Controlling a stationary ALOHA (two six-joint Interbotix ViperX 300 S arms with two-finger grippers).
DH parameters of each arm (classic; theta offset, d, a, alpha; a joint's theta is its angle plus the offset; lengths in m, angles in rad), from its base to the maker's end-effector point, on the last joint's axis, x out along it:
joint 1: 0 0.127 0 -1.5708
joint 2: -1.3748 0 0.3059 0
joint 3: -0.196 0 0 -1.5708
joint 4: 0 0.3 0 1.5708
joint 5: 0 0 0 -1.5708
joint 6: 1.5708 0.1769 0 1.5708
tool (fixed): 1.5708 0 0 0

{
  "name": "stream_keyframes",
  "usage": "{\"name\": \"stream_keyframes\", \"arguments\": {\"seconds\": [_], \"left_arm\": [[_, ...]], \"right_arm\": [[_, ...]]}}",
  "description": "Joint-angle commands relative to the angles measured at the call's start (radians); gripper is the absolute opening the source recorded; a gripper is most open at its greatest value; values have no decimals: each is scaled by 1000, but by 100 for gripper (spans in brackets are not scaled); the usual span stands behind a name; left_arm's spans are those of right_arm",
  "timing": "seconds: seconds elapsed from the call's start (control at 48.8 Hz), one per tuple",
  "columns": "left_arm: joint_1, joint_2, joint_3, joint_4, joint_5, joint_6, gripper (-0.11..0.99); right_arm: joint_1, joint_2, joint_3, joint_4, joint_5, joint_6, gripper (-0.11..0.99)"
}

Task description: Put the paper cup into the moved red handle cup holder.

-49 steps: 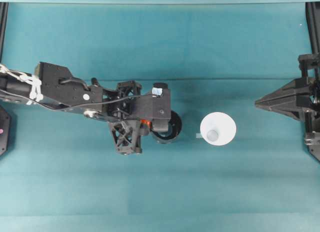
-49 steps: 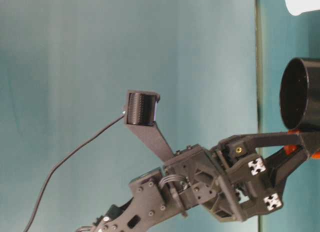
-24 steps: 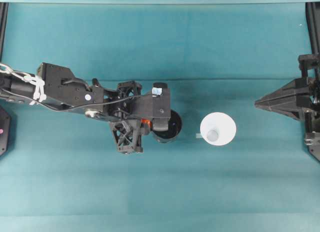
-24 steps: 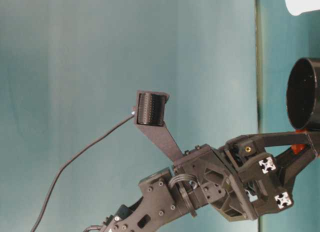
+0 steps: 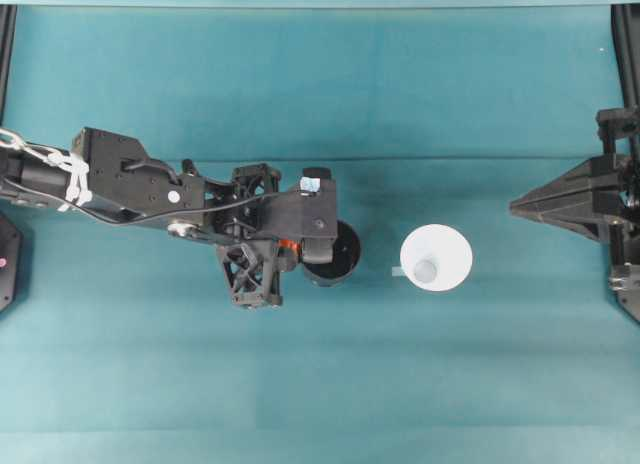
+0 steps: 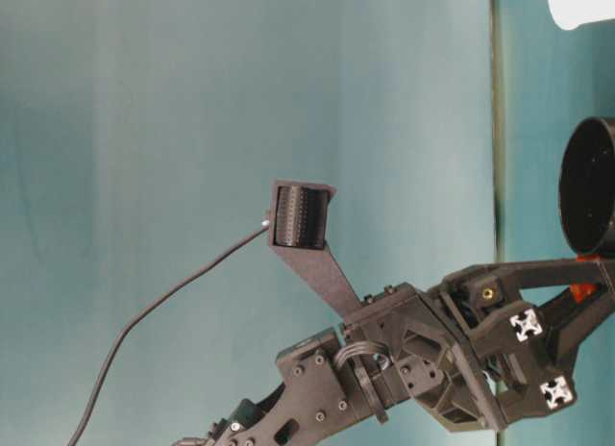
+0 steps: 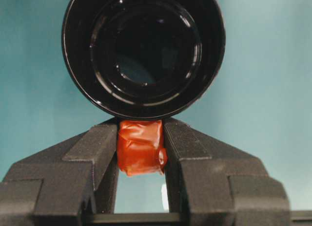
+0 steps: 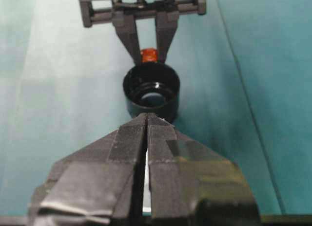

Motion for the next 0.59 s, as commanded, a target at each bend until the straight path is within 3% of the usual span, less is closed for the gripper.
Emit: {"name": "stream_keyframes", "arguments": {"seconds": [0.0, 0.369, 0.574], "left_arm": [[-2, -5, -6, 3, -11, -8, 29], [-2, -6, -3, 3, -14, -8, 31], [-2, -6, -2, 3, -28, -3, 87]], "right_arm": [[-2, 5, -17, 5, -3, 8, -10], [-2, 5, -17, 3, -3, 8, -10], [-2, 5, -17, 5, -3, 8, -10]]}}
